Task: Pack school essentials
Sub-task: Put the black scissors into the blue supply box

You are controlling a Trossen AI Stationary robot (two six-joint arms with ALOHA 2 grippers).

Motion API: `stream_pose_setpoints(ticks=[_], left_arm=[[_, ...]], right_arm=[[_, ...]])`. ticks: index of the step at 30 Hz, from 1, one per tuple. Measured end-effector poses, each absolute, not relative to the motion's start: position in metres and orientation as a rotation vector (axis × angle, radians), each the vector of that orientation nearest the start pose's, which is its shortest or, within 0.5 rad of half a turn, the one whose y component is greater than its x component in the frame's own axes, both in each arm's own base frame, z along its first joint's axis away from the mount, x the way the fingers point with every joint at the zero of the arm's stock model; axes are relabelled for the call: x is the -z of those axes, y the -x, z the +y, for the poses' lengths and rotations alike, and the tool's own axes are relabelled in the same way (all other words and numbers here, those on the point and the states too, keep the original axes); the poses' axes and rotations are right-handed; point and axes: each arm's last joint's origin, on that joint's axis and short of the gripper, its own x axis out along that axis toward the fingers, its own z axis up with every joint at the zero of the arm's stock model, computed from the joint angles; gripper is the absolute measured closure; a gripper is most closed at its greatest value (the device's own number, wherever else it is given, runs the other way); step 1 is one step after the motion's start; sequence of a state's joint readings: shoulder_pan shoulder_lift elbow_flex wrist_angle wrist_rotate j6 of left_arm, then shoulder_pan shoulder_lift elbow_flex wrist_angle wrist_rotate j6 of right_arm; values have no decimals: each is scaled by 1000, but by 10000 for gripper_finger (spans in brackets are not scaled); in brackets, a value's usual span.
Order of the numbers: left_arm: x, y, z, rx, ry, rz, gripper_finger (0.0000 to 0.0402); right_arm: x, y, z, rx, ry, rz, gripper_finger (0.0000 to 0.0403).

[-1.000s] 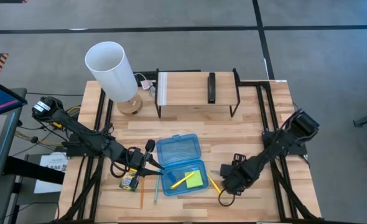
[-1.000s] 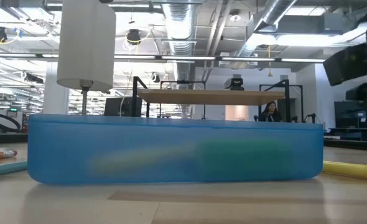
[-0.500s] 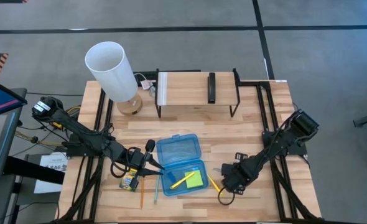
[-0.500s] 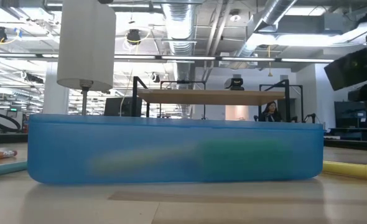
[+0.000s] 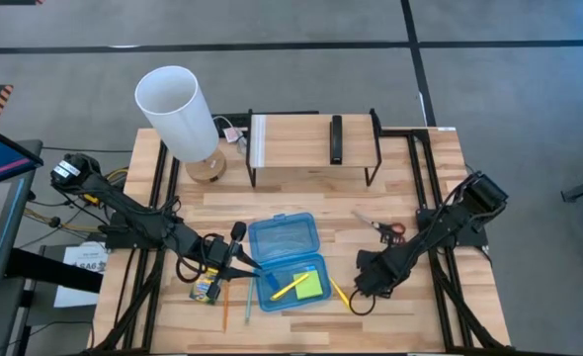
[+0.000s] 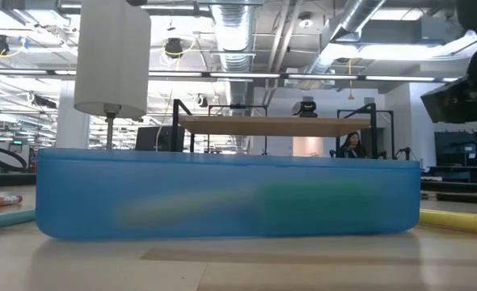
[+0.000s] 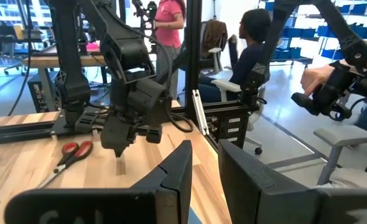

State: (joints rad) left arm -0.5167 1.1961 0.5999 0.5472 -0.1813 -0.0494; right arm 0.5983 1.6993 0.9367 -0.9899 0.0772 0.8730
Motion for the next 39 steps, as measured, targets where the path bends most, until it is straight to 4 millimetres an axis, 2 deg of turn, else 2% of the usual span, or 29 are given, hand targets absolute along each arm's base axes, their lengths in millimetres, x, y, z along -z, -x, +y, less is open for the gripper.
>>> stream_pose_setpoints(ticks=[2, 5, 9, 12, 16, 20, 24, 34, 39], left_arm=[[-257, -225, -122, 332, 32, 54, 336], [-256, -225, -122, 332, 31, 57, 336], [-256, -225, -122, 331, 31, 58, 336], [-256, -225, -122, 331, 33, 62, 336], [-255, -225, -122, 331, 36, 66, 336], [-255, -225, -122, 332, 36, 67, 336], [-255, -225, -122, 331, 45, 68, 336], [-256, -225, -121, 319, 45, 67, 336], [-256, -225, -121, 319, 46, 67, 336]], right_arm=[[-145, -212, 140, 358, -61, 1648, 398], [-147, -211, 139, 365, -46, 1637, 381], [-166, -206, 129, 404, -23, 1535, 346], [-188, -195, 111, 438, -97, 1398, 331], [-199, -167, 81, 488, -263, 1247, 325], [-187, -143, 61, 516, -449, 1173, 322], [-168, -134, 56, 477, -549, 1184, 304], [-144, -137, 56, 564, -486, 1292, 184], [-131, -144, 59, 603, -442, 1347, 159]])
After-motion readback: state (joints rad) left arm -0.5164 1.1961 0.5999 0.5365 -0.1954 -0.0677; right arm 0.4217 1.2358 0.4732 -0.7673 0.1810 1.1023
